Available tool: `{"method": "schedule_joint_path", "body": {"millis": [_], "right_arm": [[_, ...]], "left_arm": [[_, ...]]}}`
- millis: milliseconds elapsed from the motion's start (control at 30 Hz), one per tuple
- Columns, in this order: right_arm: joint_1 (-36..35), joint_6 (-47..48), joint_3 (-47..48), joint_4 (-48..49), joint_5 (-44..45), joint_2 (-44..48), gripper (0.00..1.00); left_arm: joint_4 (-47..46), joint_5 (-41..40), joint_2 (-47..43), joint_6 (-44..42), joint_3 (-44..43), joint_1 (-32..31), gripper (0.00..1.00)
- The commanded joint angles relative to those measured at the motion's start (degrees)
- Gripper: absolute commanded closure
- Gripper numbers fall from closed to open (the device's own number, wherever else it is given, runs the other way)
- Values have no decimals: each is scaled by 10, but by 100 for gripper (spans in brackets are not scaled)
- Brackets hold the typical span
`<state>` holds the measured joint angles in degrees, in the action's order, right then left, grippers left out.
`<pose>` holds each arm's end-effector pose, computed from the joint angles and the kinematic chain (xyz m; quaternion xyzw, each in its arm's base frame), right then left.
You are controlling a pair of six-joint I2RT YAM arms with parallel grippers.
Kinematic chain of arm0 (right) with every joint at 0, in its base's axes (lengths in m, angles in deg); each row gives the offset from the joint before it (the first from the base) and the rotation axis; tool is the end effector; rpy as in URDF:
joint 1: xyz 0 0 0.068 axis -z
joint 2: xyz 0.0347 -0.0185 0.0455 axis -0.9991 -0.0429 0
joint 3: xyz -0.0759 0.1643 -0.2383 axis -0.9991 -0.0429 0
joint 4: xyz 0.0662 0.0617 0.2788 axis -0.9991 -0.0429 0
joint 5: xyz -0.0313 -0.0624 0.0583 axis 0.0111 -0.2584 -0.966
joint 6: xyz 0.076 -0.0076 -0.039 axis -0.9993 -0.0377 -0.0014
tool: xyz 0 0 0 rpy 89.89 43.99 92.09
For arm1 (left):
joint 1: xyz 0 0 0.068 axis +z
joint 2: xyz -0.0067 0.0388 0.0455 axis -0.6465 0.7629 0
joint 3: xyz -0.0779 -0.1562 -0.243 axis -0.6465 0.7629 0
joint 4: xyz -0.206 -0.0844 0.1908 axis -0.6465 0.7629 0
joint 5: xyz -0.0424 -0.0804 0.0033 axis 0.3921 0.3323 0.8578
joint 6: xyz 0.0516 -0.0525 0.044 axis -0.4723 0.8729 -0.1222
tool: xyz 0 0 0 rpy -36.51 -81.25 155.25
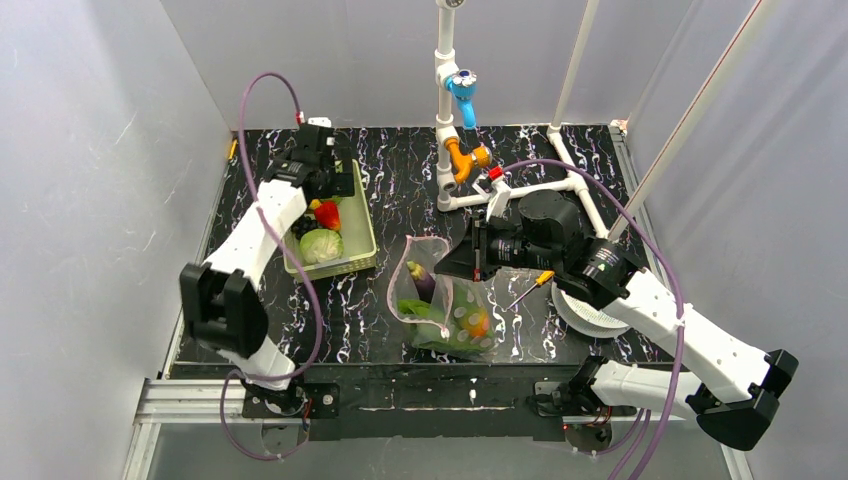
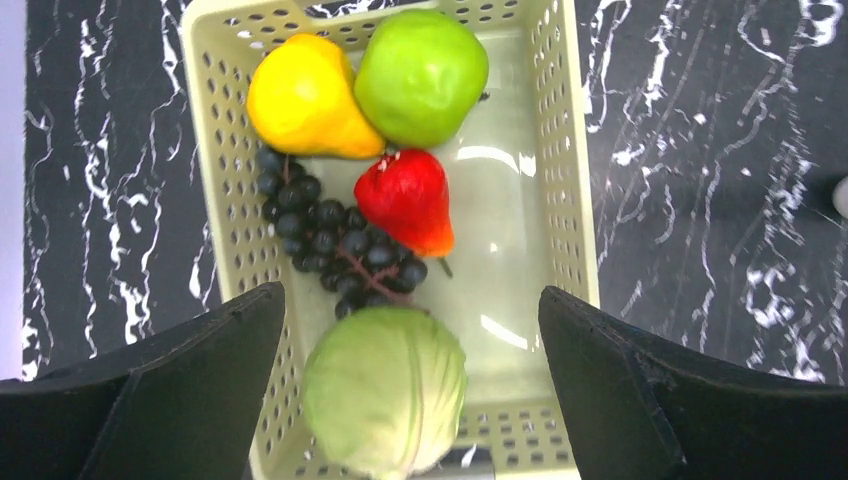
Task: Place the food in the zip-top bag and seal the zipper
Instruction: Pick up the fake fruit from the bin.
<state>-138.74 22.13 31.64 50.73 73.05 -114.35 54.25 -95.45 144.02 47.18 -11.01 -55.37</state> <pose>0.1593 0.2326 0.4152 -0.1710 0.7815 0.4987 0.3336 0.3977 -0.0815 0.3391 -0.0470 0.8887 0.0460 0.4538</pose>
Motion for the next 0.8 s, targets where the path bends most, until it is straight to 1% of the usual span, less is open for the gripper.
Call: {"method": "schedule_joint_path", "body": {"millis": [0,33,67,167,233,367,467,533,767], "right_arm": [[-3,9,39,3,-3,5,99],[-2,9,36,4,-1,7,99],[-2,8,34,5,1,7,99],[-3,6,33,6,-1,1,99],[-2,5,36,6,-5,-5,99],[-3,0,30,21,-4,-5,99],[-2,-4,22,26,-5,-3,99],[-2,-8,16,28,-4,1,99],[-2,-10,17,23,-2,8,99]], "left_arm": [[56,-10,107,0,-87,22,4],[76,-16,129,3,-117,25,6],[78,-20,145,4,-120,26,7],[43,10,163,3,-88,29,18],[39,36,163,8,-86,30,22],[11,48,171,2,-61,30,22],[50,51,216,-2,-88,31,21],[60,58,234,0,-99,30,21],[57,56,236,-14,-96,32,21]]}}
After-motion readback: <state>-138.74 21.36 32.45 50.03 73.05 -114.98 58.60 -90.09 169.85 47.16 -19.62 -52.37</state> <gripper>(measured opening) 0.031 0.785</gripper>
